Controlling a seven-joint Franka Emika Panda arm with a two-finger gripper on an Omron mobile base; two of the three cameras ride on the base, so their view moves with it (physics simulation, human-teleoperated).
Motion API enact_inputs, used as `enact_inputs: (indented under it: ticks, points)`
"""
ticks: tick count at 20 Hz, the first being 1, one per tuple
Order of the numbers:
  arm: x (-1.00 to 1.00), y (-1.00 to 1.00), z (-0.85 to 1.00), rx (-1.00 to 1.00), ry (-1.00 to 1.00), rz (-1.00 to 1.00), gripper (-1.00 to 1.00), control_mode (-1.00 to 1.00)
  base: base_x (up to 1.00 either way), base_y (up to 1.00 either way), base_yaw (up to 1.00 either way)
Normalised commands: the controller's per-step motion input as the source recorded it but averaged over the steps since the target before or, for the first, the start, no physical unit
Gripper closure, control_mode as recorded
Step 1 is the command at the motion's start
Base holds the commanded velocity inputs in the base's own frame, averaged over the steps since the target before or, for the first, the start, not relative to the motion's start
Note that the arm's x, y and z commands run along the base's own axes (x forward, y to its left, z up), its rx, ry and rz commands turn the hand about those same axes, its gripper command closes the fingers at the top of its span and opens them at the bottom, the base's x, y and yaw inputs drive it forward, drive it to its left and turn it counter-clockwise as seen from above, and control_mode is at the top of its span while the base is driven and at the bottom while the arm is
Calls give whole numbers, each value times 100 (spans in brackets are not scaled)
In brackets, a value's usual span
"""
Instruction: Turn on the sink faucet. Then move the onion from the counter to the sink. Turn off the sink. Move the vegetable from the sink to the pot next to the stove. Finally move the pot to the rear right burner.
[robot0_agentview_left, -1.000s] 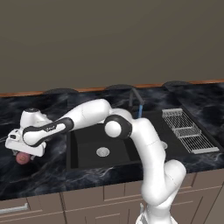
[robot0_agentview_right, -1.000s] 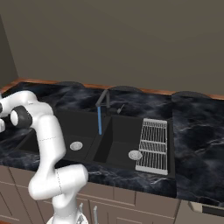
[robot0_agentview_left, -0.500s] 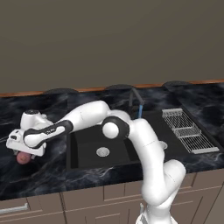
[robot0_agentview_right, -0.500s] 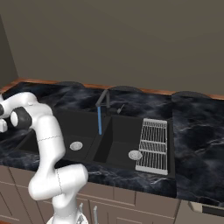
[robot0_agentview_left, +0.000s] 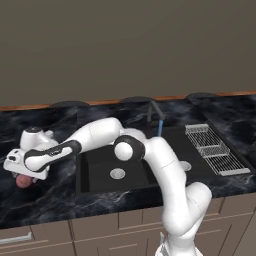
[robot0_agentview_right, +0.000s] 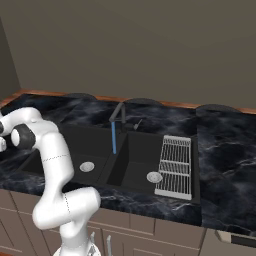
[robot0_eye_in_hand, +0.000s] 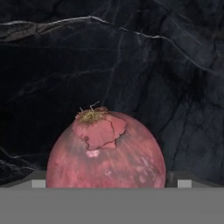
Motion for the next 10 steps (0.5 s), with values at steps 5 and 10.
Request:
enact_inputs:
  ticks: [5,10]
  points:
    - [0,21,-10,0,0,0,100,-100,0,0,0]
    - [-1,7,1,0,-3,0,100,-100,0,0,0]
